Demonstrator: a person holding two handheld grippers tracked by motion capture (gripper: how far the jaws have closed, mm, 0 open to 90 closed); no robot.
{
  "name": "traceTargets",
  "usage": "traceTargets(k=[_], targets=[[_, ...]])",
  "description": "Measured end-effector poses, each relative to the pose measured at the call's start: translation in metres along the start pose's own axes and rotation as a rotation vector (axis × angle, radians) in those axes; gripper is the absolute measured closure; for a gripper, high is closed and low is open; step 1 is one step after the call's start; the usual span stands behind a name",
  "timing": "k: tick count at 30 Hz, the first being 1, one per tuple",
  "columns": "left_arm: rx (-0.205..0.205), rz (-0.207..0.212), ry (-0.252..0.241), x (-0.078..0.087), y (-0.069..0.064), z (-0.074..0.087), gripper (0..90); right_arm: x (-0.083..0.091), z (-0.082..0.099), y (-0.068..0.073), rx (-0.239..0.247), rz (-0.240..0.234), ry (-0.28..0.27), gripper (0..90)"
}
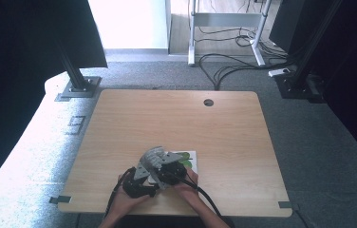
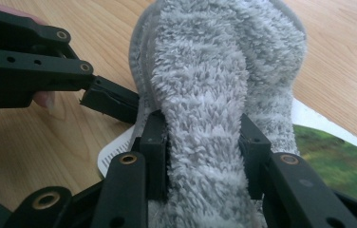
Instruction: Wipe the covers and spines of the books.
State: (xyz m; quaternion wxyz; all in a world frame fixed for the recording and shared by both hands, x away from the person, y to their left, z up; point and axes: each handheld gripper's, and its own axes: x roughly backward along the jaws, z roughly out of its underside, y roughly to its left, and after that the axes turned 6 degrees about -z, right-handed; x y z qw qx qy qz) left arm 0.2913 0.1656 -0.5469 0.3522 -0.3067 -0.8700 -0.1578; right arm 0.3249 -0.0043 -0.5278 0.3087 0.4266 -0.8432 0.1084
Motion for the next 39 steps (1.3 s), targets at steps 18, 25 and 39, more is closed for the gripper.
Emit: traceTargets(k=[18, 25, 39], targets=[[0.001, -0.001, -0.002, 0.0, 0.0, 0.0, 26.7, 0.072, 0.053, -0.045, -0.115, 0.166, -0.044, 62.1], [0.005, 0.003, -0.002, 0.0, 0.001, 0.0, 26.6, 0.085, 0.066, -0.057, -0.16, 0.225, -0.042, 62.3], [0.006, 0.004, -0.002, 0.0, 0.001, 0.0, 26.6, 0.095, 0.055, -0.067, -0.17, 0.25, -0.099, 62.3]])
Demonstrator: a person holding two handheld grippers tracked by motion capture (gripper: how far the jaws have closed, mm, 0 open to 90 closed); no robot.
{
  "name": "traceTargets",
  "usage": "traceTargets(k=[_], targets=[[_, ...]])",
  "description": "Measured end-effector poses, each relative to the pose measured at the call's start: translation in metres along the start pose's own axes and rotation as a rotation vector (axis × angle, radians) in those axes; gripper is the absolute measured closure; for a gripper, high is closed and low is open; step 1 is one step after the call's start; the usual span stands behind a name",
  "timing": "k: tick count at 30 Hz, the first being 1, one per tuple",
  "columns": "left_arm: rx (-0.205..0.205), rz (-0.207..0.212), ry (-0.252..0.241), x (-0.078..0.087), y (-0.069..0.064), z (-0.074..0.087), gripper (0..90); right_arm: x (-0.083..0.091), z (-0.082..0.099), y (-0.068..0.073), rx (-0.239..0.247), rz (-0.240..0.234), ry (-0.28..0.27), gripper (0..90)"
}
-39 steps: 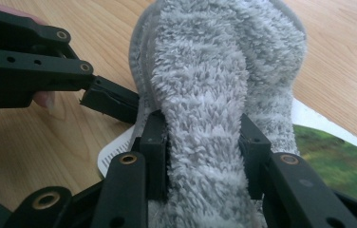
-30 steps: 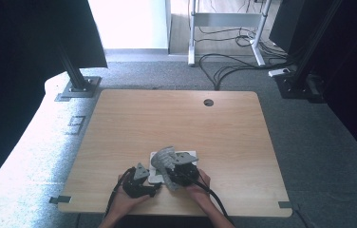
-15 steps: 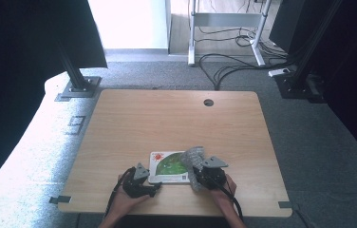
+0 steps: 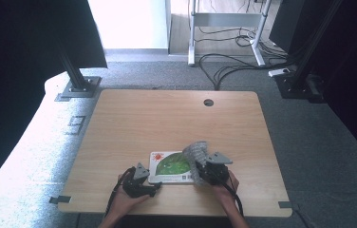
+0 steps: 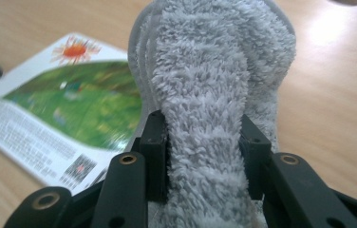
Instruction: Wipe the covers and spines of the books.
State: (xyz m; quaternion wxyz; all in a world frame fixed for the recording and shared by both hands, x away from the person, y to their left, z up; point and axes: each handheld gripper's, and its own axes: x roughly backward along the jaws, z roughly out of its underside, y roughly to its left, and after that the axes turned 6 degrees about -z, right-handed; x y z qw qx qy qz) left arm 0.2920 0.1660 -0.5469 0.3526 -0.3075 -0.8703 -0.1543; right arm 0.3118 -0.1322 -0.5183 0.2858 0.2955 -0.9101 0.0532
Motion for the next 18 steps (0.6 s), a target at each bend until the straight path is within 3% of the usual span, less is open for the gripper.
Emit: traceTargets(k=[5, 8, 15, 18], targets=[[0.001, 0.0, 0.0, 0.0, 0.0, 0.0, 26.6, 0.011, -0.006, -0.024, -0.049, 0.05, -0.048, 62.3], [0.002, 0.001, -0.002, 0.0, 0.0, 0.0, 26.5, 0.017, -0.006, -0.046, -0.1, 0.086, -0.069, 62.3], [0.0, -0.002, -0.001, 0.0, 0.0, 0.0, 26.5, 0.033, 0.004, -0.102, -0.21, 0.221, -0.084, 62.1], [0.0, -0.002, -0.001, 0.0, 0.0, 0.0, 26.5, 0.035, 0.007, -0.114, -0.233, 0.252, -0.079, 61.9]])
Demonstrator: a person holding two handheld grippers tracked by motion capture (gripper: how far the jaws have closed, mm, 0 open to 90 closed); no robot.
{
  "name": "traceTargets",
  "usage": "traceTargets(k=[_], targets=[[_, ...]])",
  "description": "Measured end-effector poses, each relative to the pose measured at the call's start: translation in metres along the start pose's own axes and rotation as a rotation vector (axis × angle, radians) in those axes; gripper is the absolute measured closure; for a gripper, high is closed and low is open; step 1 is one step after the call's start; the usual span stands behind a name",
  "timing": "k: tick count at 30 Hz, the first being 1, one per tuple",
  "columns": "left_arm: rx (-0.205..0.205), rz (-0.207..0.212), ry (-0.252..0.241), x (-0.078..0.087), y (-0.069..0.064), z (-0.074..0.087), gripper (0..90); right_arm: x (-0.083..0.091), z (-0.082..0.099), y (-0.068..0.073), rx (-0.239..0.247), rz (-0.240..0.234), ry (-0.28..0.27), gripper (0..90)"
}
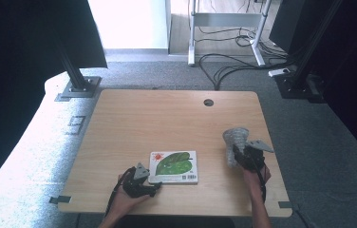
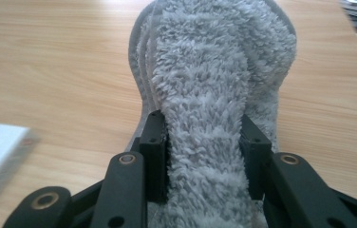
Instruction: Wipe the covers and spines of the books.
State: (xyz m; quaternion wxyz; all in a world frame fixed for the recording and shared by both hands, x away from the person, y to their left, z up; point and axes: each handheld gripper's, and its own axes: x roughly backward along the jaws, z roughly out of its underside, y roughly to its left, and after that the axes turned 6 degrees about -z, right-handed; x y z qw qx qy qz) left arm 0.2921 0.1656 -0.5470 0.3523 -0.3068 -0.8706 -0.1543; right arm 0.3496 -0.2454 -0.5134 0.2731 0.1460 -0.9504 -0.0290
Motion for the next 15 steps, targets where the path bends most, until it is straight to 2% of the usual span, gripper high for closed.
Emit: traceTargets(k=[3, 6, 10, 11, 15], targets=[[0.003, 0.004, -0.002, 0.0, 0.001, 0.0, 26.5, -0.005, 0.004, -0.01, -0.023, 0.016, 0.018, 61.8], [0.005, 0.007, -0.001, 0.0, 0.001, 0.0, 26.2, -0.015, 0.009, -0.012, -0.027, 0.019, 0.061, 61.3], [0.004, 0.009, -0.001, 0.0, 0.001, 0.0, 25.7, -0.029, 0.015, -0.01, 0.001, 0.024, 0.117, 58.2], [0.005, 0.011, -0.001, 0.0, 0.001, 0.0, 25.5, -0.03, 0.015, -0.008, 0.019, 0.031, 0.119, 56.6], [0.022, 0.037, -0.005, 0.001, 0.004, 0.001, 24.4, -0.027, 0.015, -0.006, 0.019, 0.042, 0.103, 44.2]])
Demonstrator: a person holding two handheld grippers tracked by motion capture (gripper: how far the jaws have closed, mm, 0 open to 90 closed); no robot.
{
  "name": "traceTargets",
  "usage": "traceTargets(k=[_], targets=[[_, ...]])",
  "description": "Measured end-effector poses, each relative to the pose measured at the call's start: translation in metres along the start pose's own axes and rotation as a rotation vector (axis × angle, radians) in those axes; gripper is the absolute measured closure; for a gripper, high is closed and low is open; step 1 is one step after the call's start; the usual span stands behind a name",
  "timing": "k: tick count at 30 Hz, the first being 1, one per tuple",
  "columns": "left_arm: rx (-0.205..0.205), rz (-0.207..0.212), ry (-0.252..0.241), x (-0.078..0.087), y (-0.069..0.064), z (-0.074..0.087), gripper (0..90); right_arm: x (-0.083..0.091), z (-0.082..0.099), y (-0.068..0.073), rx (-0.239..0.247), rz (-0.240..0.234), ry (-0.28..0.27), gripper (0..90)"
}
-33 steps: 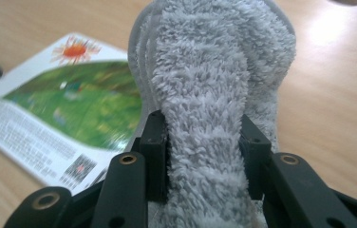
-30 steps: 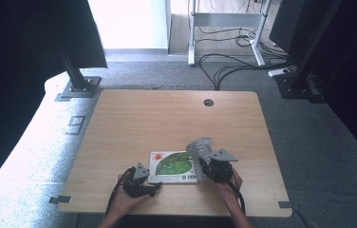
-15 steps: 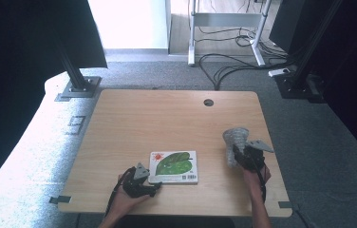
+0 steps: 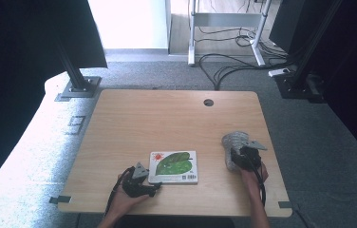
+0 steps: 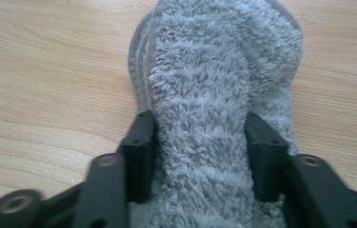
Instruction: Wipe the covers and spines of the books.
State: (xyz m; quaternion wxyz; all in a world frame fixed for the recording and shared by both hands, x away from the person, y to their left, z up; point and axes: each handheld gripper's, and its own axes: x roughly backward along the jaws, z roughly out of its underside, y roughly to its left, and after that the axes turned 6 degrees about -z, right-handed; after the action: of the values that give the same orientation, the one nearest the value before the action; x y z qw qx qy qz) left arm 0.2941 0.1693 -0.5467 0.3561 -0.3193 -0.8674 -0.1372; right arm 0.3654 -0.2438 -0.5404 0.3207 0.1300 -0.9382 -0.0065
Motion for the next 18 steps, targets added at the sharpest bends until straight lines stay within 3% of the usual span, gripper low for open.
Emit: traceTargets(k=[3, 6, 10, 18], targets=[[0.006, 0.01, -0.005, 0.001, 0.002, 0.001, 23.4, 0.009, -0.003, 0.004, -0.004, 0.024, -0.045, 37.0], [0.025, 0.024, -0.028, 0.007, 0.006, -0.001, 23.5, 0.023, -0.009, 0.014, 0.013, 0.016, -0.11, 34.9], [0.057, 0.043, -0.061, 0.016, 0.012, -0.002, 23.4, 0.04, -0.018, 0.035, 0.038, -0.066, -0.167, 34.8], [0.109, 0.041, -0.091, 0.024, 0.025, -0.002, 24.2, 0.045, -0.007, 0.083, 0.093, -0.28, -0.155, 35.5]])
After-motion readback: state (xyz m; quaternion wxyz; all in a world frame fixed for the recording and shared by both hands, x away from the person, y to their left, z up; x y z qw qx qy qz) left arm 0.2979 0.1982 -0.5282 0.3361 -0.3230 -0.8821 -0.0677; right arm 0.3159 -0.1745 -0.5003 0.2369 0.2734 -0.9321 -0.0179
